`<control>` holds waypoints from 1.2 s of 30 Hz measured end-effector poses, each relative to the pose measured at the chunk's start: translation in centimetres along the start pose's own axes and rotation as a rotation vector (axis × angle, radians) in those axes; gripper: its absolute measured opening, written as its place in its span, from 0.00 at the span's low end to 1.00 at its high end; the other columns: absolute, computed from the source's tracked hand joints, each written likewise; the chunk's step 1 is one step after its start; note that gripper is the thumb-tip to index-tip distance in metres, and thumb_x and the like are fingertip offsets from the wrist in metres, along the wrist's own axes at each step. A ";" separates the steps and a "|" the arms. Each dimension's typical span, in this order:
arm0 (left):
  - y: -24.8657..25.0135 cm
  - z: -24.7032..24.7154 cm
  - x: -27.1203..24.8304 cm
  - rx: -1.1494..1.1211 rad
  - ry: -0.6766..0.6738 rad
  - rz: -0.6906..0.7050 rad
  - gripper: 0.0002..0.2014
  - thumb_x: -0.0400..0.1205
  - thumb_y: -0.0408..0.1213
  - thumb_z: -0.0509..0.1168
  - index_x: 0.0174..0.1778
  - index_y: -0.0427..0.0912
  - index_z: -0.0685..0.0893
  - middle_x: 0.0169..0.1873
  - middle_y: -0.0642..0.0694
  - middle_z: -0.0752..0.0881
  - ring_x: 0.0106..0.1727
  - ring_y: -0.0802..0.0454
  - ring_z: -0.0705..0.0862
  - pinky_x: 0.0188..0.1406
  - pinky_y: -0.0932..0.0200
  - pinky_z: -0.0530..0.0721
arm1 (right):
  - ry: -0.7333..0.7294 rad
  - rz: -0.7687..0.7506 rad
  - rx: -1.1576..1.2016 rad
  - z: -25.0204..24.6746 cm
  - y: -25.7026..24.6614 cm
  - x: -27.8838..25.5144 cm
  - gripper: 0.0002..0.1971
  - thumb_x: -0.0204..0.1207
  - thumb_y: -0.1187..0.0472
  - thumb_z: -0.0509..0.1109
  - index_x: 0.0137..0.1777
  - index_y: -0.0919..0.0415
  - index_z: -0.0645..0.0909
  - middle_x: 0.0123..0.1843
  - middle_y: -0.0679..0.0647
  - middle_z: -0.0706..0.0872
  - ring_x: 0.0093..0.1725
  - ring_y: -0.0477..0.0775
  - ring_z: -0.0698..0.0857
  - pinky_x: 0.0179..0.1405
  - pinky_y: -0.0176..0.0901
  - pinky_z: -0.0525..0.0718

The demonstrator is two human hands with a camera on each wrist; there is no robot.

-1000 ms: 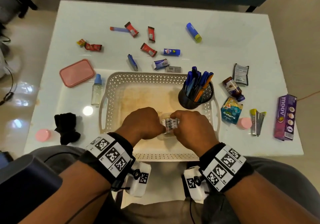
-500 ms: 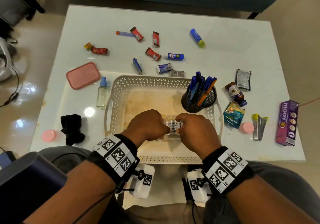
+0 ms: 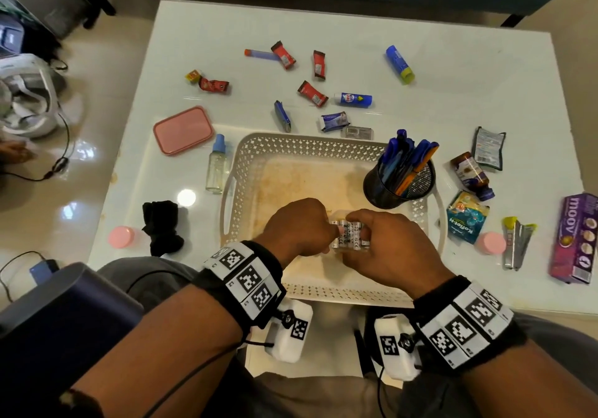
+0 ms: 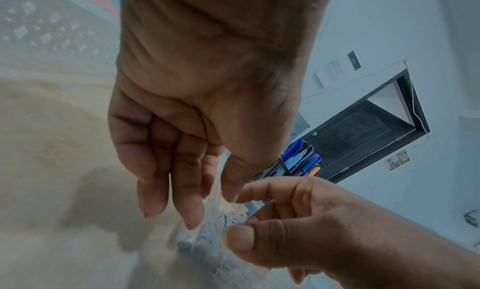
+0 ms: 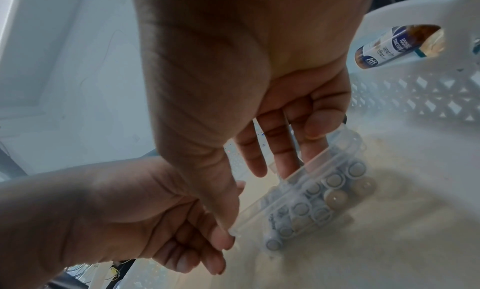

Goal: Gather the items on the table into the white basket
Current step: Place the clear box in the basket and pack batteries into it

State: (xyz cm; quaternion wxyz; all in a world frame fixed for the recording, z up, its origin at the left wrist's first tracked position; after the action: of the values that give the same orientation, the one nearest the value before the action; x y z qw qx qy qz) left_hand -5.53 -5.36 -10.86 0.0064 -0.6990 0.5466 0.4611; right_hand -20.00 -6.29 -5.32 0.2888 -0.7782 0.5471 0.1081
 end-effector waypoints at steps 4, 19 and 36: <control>0.3 -0.3 -0.3 -0.001 0.014 0.024 0.14 0.83 0.51 0.66 0.45 0.44 0.86 0.32 0.51 0.93 0.40 0.51 0.90 0.49 0.47 0.89 | -0.018 0.005 -0.068 0.2 0.1 0.1 0.30 0.61 0.45 0.80 0.66 0.41 0.81 0.54 0.44 0.89 0.53 0.52 0.87 0.50 0.46 0.85; 0.9 -0.1 -0.6 -0.063 -0.023 0.017 0.15 0.84 0.50 0.68 0.37 0.44 0.85 0.29 0.51 0.93 0.36 0.51 0.92 0.45 0.51 0.88 | 0.003 0.009 -0.065 0.5 1.1 -0.1 0.27 0.64 0.52 0.80 0.65 0.44 0.82 0.55 0.47 0.88 0.54 0.55 0.86 0.48 0.45 0.80; 1.9 0.6 -0.9 -0.202 -0.064 0.094 0.09 0.79 0.45 0.76 0.52 0.53 0.84 0.35 0.52 0.92 0.43 0.52 0.91 0.55 0.44 0.87 | 0.033 0.101 -0.023 -0.7 4.0 0.1 0.26 0.65 0.59 0.78 0.64 0.44 0.82 0.58 0.48 0.87 0.57 0.54 0.83 0.49 0.43 0.77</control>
State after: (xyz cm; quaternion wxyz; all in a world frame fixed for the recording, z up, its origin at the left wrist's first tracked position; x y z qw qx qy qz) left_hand -7.31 -5.12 -9.64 -0.0683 -0.6546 0.5291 0.5356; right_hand -23.73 -7.74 -6.19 0.2647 -0.7545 0.5893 0.1160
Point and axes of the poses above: each hand's wrist, its own x-axis towards the middle knuckle, its own z-axis out of the palm, y = z × x, the point moved 6 cm from there along x, towards the middle knuckle
